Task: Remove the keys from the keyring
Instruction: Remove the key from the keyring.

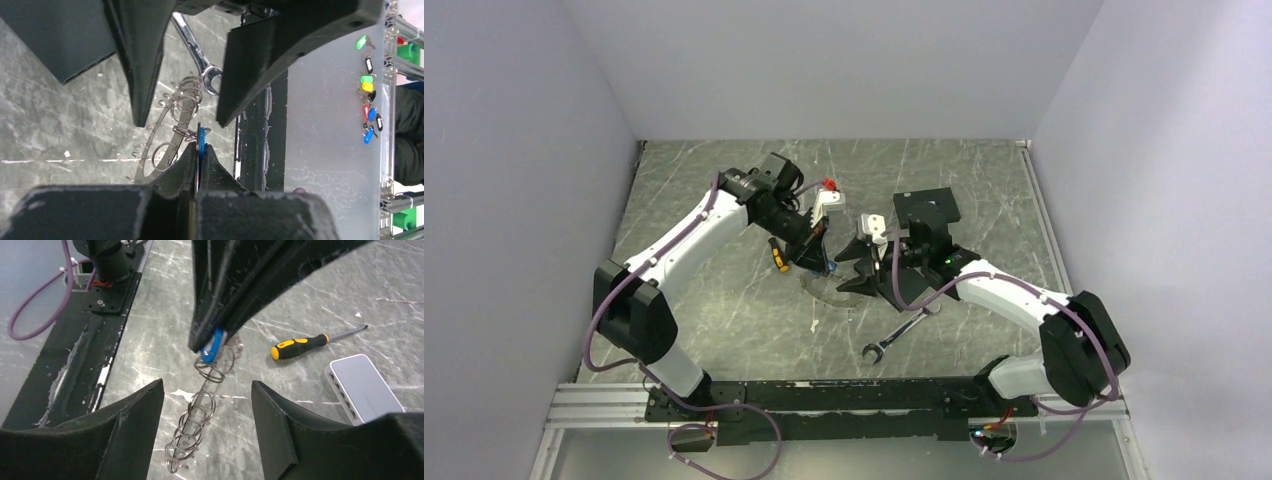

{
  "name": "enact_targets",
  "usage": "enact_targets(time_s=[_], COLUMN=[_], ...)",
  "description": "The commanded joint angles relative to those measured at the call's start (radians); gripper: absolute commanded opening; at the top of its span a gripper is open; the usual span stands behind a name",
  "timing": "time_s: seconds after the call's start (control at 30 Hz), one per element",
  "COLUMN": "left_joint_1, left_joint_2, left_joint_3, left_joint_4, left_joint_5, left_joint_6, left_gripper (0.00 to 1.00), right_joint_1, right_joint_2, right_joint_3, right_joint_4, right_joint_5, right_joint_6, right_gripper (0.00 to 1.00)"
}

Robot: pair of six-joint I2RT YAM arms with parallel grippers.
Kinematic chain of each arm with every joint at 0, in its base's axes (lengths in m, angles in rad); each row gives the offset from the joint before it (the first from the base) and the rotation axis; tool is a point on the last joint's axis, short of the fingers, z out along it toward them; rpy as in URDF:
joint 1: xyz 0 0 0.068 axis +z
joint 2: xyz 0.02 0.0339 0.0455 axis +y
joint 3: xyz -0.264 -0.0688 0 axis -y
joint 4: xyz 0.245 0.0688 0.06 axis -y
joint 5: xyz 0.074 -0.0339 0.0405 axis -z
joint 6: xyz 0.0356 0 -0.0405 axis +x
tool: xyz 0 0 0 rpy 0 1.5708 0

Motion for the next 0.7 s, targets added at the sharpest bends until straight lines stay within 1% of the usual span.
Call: enact_targets(time_s=[0.0, 0.03, 0.07, 0.1, 0.2, 0.27, 0.37, 0.43, 0.5, 0.67], left_joint_1=[0.001, 0.002, 0.001, 0.001, 0.001, 0.001, 0.001, 0.002, 0.003, 0.014], left_joint_2=[0.017, 0.017, 0.018, 0.017, 0.012, 0.007, 0.002, -0.004, -0.009, -0.033], left_joint_3=[0.049, 0.052, 0.054, 0.055, 0.050, 0.045, 0.045, 0.045, 0.045, 0.036], left_joint_4=[-0.064, -0.068, -0.069, -0.070, -0.069, -0.065, -0.061, -0.062, -0.059, -0.051], left_joint_5=[0.123, 0.127, 0.129, 0.132, 0.132, 0.132, 0.129, 0.127, 0.124, 0.103], left_joint_6=[0.096, 0.098, 0.100, 0.103, 0.105, 0.104, 0.099, 0.099, 0.096, 0.092], left_gripper=[0.00, 0.00, 0.00, 0.00, 0.00, 0.00, 0.00, 0.00, 0.00, 0.00], right_joint_1=[-0.001, 0.001, 0.003, 0.006, 0.008, 0.010, 0.013, 0.013, 0.013, 0.013], right_joint_2=[0.030, 0.036, 0.039, 0.043, 0.047, 0.049, 0.051, 0.050, 0.050, 0.043], right_joint_3=[0.013, 0.011, 0.009, 0.008, 0.001, -0.004, 0.003, 0.005, 0.013, 0.030], right_joint_4=[0.092, 0.119, 0.140, 0.152, 0.177, 0.192, 0.165, 0.145, 0.110, 0.021], right_joint_5=[-0.044, -0.051, -0.056, -0.061, -0.073, -0.083, -0.091, -0.089, -0.090, -0.084], right_joint_6=[-0.081, -0.059, -0.044, -0.035, -0.016, 0.002, -0.017, -0.036, -0.063, -0.135], right_gripper=[0.67, 0.66, 0.64, 0.58, 0.53, 0.46, 0.33, 0.29, 0.21, 0.17])
